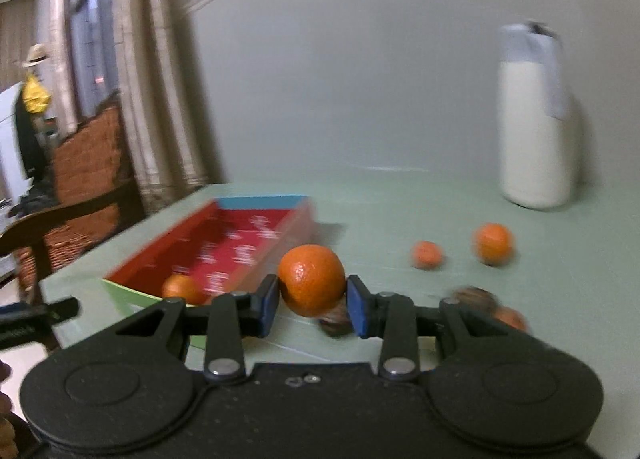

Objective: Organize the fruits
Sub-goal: 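Carry the orange with the right gripper into the red box and release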

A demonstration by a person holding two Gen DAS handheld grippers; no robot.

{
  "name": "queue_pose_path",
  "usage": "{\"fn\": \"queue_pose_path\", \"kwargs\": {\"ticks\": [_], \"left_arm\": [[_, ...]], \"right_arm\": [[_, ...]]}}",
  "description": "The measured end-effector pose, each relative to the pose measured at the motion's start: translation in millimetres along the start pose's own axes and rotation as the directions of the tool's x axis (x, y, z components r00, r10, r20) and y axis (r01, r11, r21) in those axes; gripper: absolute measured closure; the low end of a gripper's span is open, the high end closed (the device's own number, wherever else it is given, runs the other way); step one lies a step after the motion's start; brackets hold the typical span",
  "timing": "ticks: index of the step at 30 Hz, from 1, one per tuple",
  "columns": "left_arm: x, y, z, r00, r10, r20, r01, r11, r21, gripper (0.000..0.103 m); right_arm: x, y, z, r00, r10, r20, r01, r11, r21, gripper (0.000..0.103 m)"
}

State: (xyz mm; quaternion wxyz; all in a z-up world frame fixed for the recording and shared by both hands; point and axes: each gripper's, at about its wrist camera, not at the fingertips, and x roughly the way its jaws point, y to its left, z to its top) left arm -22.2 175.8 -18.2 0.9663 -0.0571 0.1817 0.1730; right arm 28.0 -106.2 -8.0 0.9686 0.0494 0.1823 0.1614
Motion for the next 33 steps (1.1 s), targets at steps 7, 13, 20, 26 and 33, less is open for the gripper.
{"fn": "queue_pose_path", "kwargs": {"ticks": [7, 13, 20, 26, 33], "left_arm": [[2, 36, -2, 0.998, 0.06, -0.007, -0.06, 0.996, -0.06, 0.0], [4, 55, -3, 0.996, 0.084, -0.016, -0.085, 0.992, -0.093, 0.0], [5, 61, -5, 0.996, 0.091, -0.021, -0.093, 0.991, -0.097, 0.0], [5, 63, -6, 0.994, 0.102, -0.023, -0.104, 0.99, -0.093, 0.0], [5, 65, -7, 0.994, 0.102, -0.028, -0.104, 0.989, -0.101, 0.0]], "right_arm": [[39, 48, 15, 0.993, 0.106, -0.049, -0.109, 0.992, -0.067, 0.067], [61, 74, 9, 0.986, 0.131, -0.104, -0.142, 0.985, -0.101, 0.067], [69, 79, 4, 0.984, 0.124, -0.132, -0.139, 0.984, -0.11, 0.067], [76, 78, 5, 0.982, 0.109, -0.156, -0.125, 0.988, -0.093, 0.067], [82, 83, 6, 0.98, 0.088, -0.178, -0.107, 0.989, -0.1, 0.066]]}}
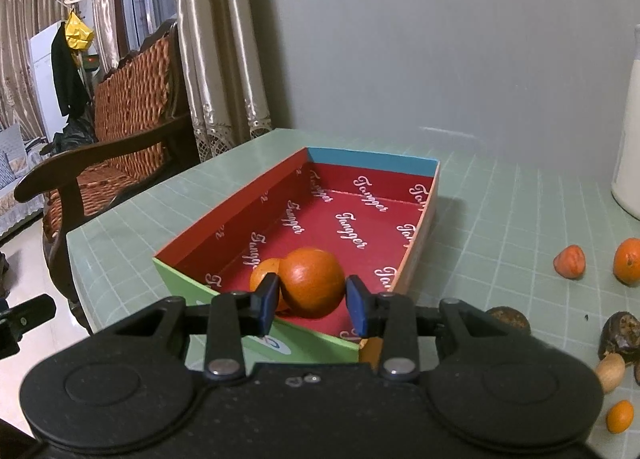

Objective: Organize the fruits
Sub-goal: 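Carry the orange with the right gripper into the red box and release, then move the left gripper back to the fruit and grasp a small tangerine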

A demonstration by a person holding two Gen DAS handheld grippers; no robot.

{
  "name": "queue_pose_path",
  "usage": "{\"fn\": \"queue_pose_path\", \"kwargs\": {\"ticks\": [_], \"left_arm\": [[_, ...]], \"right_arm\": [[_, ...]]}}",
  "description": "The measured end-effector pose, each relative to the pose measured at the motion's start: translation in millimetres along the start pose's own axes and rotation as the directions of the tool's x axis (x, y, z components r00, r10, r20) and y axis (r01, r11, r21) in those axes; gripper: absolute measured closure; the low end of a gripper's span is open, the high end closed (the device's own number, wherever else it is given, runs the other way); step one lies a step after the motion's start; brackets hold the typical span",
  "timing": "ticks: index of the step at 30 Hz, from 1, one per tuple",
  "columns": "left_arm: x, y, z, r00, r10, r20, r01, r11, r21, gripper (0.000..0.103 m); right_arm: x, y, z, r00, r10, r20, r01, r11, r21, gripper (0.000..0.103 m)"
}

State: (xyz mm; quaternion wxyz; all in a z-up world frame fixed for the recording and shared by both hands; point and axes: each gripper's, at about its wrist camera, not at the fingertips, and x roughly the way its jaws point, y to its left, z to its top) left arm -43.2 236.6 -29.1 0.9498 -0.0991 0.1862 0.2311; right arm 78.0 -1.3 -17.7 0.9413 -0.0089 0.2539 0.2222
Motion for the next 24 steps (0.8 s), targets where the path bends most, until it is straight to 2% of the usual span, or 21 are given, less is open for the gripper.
{"fn": "queue_pose_path", "kwargs": {"ticks": [5, 8, 9, 11, 13, 21, 24], "left_arm": [[-1, -5, -1, 1.0, -0.008, 0.001, 0.008, 1.0, 0.011, 0.0], [-1, -6, -2, 1.0, -0.01, 0.0, 0.01, 1.0, 0.017, 0.0], [-1, -7, -2, 1.0, -0.01, -0.001, 0.01, 1.0, 0.017, 0.0], [-1, -7, -2, 1.0, -0.01, -0.002, 0.01, 1.0, 0.017, 0.0], [-1, -8, -1, 1.0, -0.01, -0.004, 0.011, 1.0, 0.016, 0.0], [-3, -11, -2, 1.0, -0.013, -0.002, 0.013, 0.999, 0.03, 0.0], [-3, -14, -2, 1.0, -0.017, -0.002, 0.017, 0.999, 0.034, 0.0]], "right_arm": [[0, 2, 1, 1.0, -0.001, -0.009, 0.001, 1.0, -0.002, 0.065], [0, 1, 2, 1.0, 0.008, -0.009, -0.008, 1.0, 0.0, 0.061], [-1, 0, 2, 1.0, 0.017, -0.008, -0.017, 1.0, 0.005, 0.056], [-4, -2, 1, 1.0, 0.023, 0.005, -0.023, 1.0, 0.013, 0.04], [-10, -3, 2, 0.999, 0.041, 0.034, -0.041, 0.999, 0.018, 0.019], [-24, -5, 7, 0.995, 0.062, 0.076, -0.064, 0.998, 0.02, 0.011], [-33, -9, 6, 0.994, 0.059, 0.091, -0.063, 0.998, 0.032, 0.0]]}}
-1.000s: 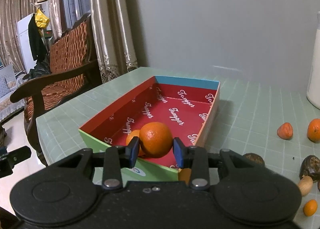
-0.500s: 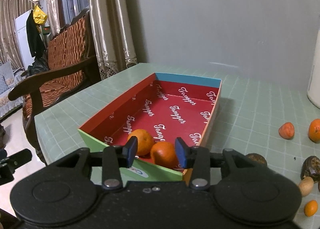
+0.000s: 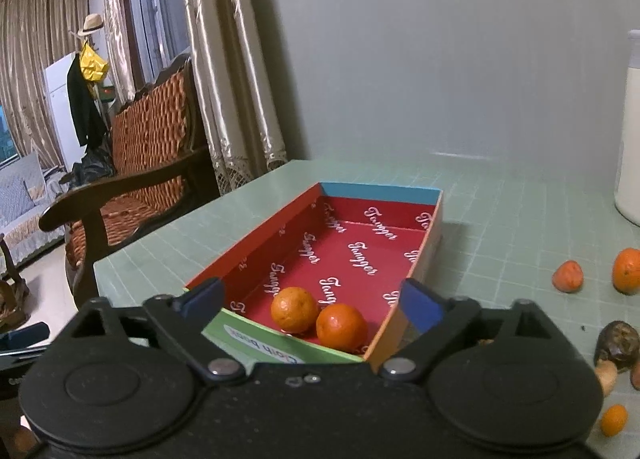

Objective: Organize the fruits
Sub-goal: 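Move the left gripper back to the fruit and grasp a small tangerine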

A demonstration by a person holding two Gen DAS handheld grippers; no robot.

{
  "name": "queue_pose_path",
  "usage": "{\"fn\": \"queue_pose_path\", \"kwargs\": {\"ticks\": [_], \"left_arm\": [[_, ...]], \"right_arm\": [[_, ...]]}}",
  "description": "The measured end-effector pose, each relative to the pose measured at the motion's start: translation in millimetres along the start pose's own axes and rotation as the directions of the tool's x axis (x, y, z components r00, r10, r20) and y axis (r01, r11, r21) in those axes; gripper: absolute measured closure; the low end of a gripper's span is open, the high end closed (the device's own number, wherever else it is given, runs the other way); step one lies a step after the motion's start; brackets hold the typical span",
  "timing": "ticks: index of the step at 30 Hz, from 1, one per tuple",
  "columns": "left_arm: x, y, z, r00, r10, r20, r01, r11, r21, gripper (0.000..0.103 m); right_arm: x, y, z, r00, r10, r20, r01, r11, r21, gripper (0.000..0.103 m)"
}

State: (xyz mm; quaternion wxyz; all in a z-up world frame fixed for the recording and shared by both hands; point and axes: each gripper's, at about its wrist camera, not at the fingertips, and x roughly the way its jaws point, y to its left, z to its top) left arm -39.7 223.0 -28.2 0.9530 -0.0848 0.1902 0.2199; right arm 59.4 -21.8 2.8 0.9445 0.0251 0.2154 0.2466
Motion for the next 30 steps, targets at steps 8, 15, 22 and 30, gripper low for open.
{"fn": "queue_pose_path", "kwargs": {"ticks": [8, 15, 22, 30], "left_arm": [[-6, -28, -1, 0.999, -0.052, 0.015, 0.051, 0.997, 0.055, 0.0], [-15, -72, -4, 0.986, -0.165, 0.017, 0.161, 0.978, 0.132, 0.0], [-31, -128, -14, 0.945, -0.328, 0.011, 0.316, 0.92, 0.23, 0.0], [-46, -203, -33, 0.878, -0.476, -0.059, 0.465, 0.815, 0.347, 0.001]], "right_arm": [[-41, -32, -6, 0.997, -0.063, 0.053, 0.062, 0.998, 0.012, 0.0], [-86, -87, -20, 0.946, -0.289, 0.147, 0.283, 0.957, 0.058, 0.0], [-117, -135, -42, 0.853, -0.503, 0.14, 0.481, 0.861, 0.165, 0.0], [-150, -163, -65, 0.815, -0.57, 0.106, 0.536, 0.81, 0.239, 0.0]]}}
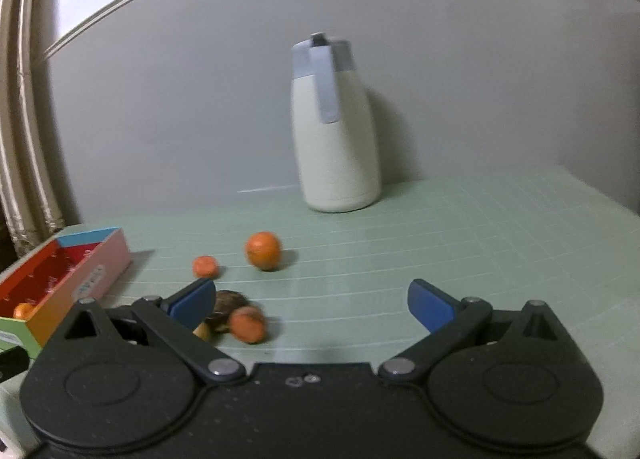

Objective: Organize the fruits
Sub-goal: 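Move the left gripper back to the fruit and grasp a small tangerine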

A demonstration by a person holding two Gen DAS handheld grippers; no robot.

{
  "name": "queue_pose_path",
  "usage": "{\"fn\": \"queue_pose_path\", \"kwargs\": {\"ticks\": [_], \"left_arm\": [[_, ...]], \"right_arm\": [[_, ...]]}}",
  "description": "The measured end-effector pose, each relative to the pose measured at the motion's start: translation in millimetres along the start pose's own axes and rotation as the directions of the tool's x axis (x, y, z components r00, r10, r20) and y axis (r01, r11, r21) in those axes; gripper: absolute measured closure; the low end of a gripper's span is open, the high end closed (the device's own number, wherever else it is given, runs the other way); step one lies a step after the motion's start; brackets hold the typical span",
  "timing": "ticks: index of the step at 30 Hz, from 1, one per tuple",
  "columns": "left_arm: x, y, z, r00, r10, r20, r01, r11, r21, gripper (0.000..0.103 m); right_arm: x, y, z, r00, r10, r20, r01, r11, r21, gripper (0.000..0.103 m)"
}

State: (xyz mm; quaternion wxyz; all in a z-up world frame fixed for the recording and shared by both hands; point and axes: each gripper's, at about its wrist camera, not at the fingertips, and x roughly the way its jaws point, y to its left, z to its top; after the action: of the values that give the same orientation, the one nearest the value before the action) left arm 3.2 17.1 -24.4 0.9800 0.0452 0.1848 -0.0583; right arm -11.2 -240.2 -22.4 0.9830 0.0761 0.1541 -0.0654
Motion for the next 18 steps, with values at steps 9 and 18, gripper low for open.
{"fn": "queue_pose_path", "kwargs": {"ticks": [9, 18], "left_arm": [[25, -43, 0, 0.995, -0.079, -0.053, 0.082, 0.995, 0.053, 0.008], [47, -58, -4, 0.979, -0.143, -0.142, 0.148, 0.989, 0.024, 0.052]], "right_arm": [[-19, -39, -8, 0.987, -0.154, 0.042, 0.154, 0.988, 0.019, 0.0], [-26, -63, -11, 0.985, -0.173, 0.029, 0.17, 0.982, 0.079, 0.0]]}}
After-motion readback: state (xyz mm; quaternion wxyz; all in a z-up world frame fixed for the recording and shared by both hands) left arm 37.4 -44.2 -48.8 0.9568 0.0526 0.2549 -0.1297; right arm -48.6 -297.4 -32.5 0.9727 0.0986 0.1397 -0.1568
